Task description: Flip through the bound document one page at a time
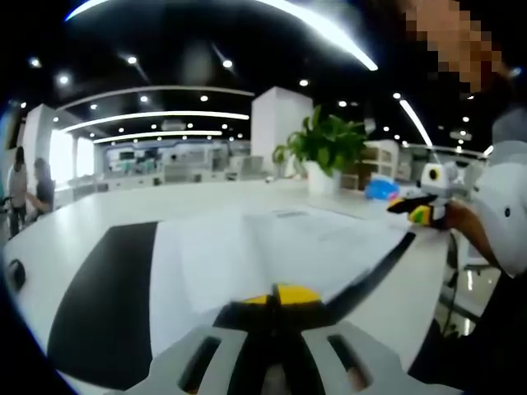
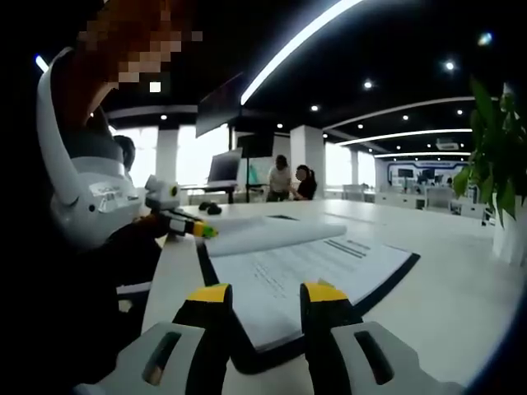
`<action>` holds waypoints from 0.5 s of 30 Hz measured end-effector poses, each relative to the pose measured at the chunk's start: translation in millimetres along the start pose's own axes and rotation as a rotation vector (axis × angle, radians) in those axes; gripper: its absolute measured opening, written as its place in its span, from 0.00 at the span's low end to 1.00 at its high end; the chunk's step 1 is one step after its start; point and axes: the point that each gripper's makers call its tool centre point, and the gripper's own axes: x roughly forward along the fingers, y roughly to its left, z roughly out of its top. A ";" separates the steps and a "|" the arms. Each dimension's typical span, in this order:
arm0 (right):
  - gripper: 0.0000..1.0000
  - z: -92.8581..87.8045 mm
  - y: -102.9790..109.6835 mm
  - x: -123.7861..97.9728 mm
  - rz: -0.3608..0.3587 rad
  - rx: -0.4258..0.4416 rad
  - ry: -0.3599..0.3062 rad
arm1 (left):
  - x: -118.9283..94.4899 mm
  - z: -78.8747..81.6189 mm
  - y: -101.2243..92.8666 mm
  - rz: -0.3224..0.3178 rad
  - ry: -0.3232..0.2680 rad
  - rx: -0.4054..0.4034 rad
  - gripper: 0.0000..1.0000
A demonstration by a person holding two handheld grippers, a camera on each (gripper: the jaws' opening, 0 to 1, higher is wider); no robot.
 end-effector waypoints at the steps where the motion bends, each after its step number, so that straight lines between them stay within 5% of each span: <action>1: 0.36 0.0 0.2 0.0 0.000 0.000 0.000 | -0.1 -0.1 0.0 0.000 0.000 0.000 0.02; 15: 0.36 0.1 1.5 0.7 0.002 0.001 0.001 | -0.8 -1.1 -0.3 -0.002 0.004 -0.003 0.02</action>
